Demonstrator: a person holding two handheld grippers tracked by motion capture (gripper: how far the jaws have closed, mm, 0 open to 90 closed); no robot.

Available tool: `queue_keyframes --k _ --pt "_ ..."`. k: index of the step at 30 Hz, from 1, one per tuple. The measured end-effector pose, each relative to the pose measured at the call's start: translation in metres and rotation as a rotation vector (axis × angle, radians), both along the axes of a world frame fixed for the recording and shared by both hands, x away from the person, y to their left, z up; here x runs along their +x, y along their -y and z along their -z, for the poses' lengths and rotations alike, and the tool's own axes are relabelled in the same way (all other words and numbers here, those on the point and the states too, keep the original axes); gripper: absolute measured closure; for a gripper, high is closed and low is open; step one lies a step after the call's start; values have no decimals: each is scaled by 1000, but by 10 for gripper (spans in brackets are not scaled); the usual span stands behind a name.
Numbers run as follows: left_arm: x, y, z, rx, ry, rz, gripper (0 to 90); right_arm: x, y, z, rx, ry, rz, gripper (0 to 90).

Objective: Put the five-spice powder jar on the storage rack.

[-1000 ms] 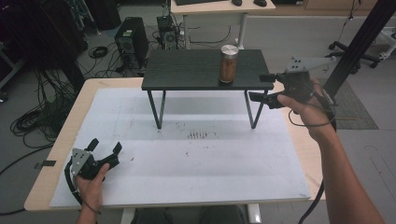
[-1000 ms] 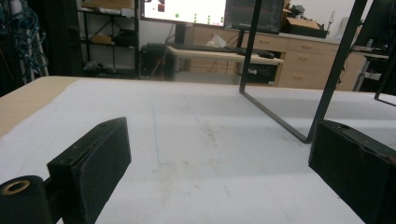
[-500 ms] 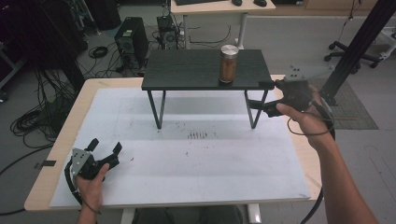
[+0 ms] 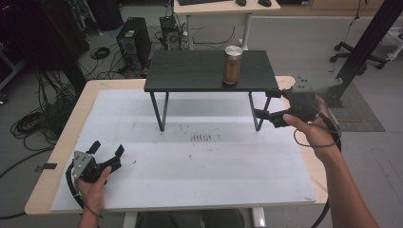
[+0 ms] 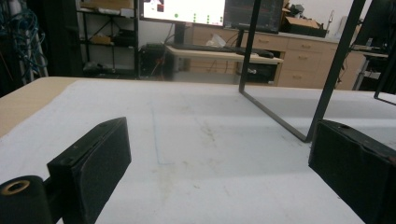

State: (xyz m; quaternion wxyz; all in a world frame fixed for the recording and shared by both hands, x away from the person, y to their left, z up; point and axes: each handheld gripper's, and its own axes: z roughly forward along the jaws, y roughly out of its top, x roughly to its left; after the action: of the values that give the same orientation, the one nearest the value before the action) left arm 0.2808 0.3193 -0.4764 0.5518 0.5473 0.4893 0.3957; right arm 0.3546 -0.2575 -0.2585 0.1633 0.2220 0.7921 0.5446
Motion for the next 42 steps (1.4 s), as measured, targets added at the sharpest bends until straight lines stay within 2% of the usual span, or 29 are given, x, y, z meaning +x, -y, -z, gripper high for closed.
queue_keyframes --k 33,42 --pt "0 0 0 4 2 -1 59 -20 3 42 -8 -16 23 149" --pt "0 0 0 5 2 -1 59 -25 4 55 -23 -20 32 147"
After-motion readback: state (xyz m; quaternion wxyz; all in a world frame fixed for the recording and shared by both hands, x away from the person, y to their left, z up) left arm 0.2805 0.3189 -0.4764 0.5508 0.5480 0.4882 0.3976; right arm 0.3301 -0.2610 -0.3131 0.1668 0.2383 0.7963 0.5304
